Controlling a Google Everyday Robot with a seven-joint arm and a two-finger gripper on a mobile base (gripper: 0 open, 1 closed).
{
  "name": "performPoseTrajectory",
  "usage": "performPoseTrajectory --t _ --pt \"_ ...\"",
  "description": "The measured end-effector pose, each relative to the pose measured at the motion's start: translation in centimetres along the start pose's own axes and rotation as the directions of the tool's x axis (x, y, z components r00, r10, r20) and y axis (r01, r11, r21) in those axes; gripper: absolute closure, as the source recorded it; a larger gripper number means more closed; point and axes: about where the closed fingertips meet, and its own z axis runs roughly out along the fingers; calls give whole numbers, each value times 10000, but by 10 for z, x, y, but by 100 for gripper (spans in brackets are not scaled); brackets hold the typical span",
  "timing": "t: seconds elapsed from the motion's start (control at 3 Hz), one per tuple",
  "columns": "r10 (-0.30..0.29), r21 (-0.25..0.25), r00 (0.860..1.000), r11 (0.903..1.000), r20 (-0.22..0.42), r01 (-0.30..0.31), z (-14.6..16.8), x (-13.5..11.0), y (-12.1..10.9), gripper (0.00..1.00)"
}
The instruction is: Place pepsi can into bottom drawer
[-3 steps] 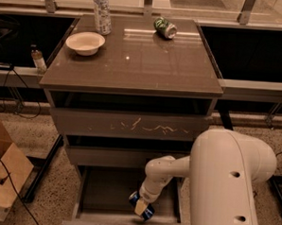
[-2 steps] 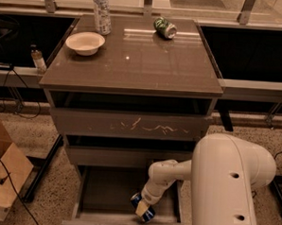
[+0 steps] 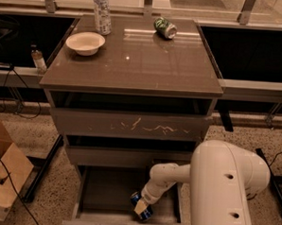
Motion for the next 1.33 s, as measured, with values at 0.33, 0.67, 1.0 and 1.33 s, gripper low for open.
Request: performPoseTrajectory --t 0.33,0.67,1.0,1.33 --pt "404 -236 9987 9989 299 -397 12 2 -6 76" --pt "822 -588 9947 9952 610 -787 27 2 -12 53" --pt "1028 -828 9901 9920 952 -950 34 -5 -16 21" --pt "1028 -828 9901 9920 952 -950 34 -5 -16 1"
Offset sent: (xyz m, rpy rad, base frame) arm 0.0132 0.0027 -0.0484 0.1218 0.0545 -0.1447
